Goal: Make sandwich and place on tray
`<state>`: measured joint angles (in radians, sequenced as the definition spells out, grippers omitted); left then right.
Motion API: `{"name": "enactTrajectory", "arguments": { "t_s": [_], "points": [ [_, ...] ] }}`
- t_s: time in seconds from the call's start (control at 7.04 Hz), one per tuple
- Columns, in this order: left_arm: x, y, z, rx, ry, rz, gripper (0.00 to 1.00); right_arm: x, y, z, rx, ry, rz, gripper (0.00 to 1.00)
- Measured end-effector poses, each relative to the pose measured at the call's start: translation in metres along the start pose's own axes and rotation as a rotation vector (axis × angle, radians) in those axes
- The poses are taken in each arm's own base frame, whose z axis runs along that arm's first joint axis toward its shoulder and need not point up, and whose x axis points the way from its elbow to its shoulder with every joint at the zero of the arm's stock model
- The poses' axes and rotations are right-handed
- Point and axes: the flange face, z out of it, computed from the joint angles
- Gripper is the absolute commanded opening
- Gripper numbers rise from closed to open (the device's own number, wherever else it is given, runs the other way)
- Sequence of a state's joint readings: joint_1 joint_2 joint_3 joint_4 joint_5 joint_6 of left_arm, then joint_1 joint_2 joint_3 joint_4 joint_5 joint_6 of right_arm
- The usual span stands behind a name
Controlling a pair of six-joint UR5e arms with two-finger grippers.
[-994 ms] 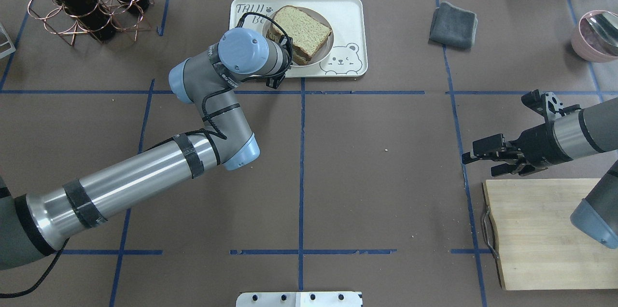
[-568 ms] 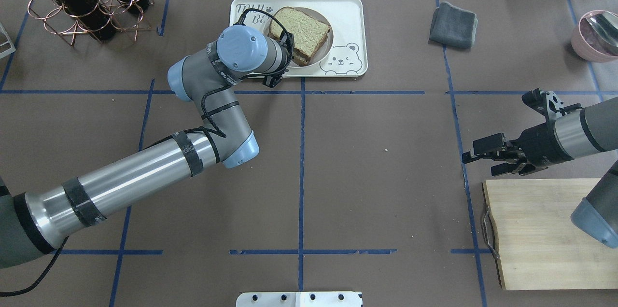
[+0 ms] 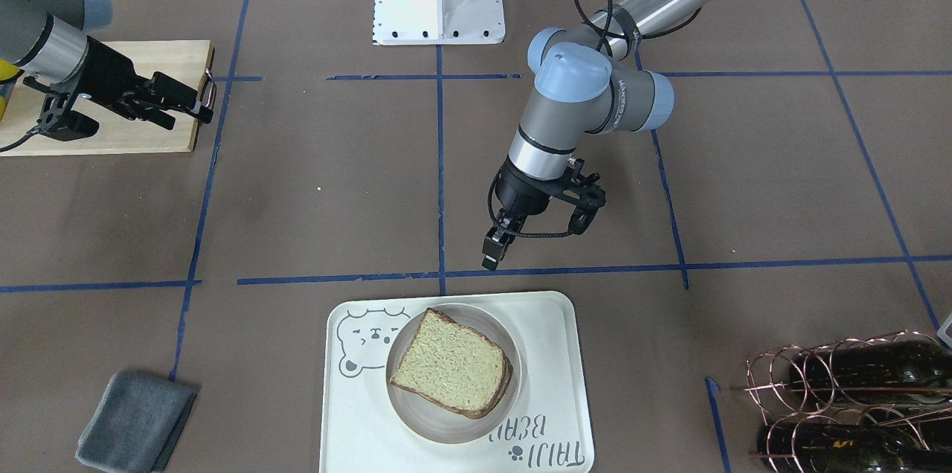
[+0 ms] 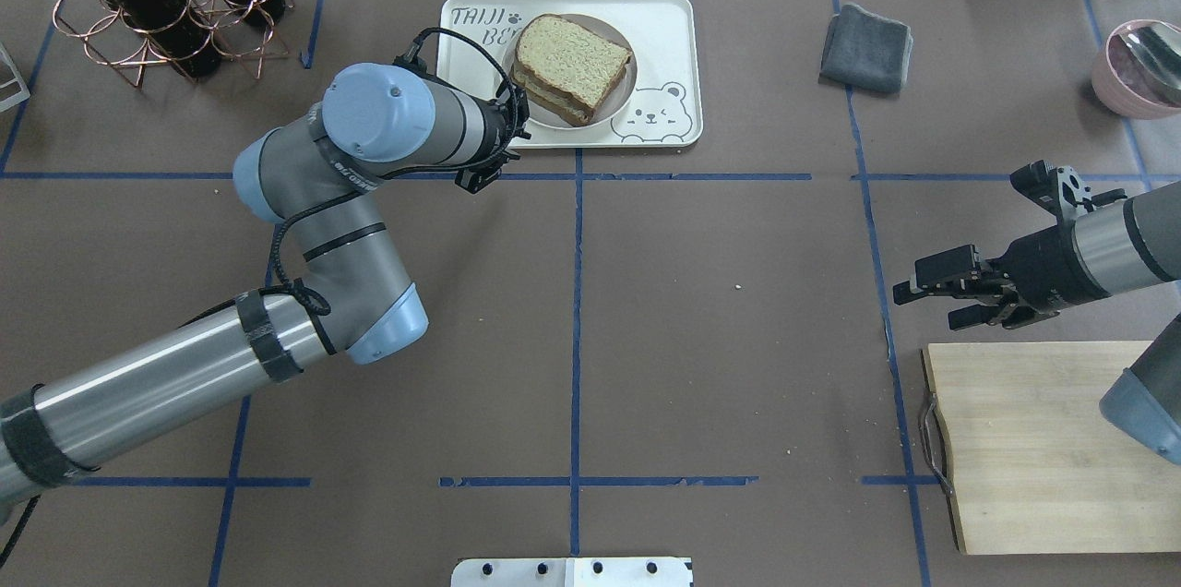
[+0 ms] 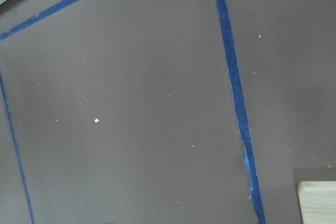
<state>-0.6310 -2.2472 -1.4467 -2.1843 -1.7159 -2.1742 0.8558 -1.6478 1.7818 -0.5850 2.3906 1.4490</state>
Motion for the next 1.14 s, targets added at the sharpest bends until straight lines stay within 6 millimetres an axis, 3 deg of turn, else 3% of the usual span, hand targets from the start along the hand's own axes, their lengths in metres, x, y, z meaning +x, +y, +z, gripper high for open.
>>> {"name": "enactTrajectory", "arguments": {
  "t_s": [0.28,0.43,0.57,0.85,1.14],
  "points": [
    [-0.063,-0.024,-0.073,-0.068,0.001,0.308,0.41,0.024,-0.018,-0.022,0.025,0.031,-0.037,1.00],
    [-0.102,-0.043,-0.098,-0.111,-0.030,0.524,0.47,0.042,-0.029,-0.036,0.048,0.070,-0.083,1.00],
    [-0.138,-0.074,-0.117,-0.152,-0.072,0.745,0.47,0.064,-0.041,-0.055,0.072,0.120,-0.144,1.00],
    [-0.185,-0.173,-0.156,-0.212,-0.147,1.089,0.50,0.110,-0.071,-0.103,0.097,0.242,-0.254,1.00],
    [-0.228,-0.272,-0.212,-0.256,-0.185,1.262,0.50,0.148,-0.090,-0.162,0.082,0.311,-0.296,1.00]
  ]
}}
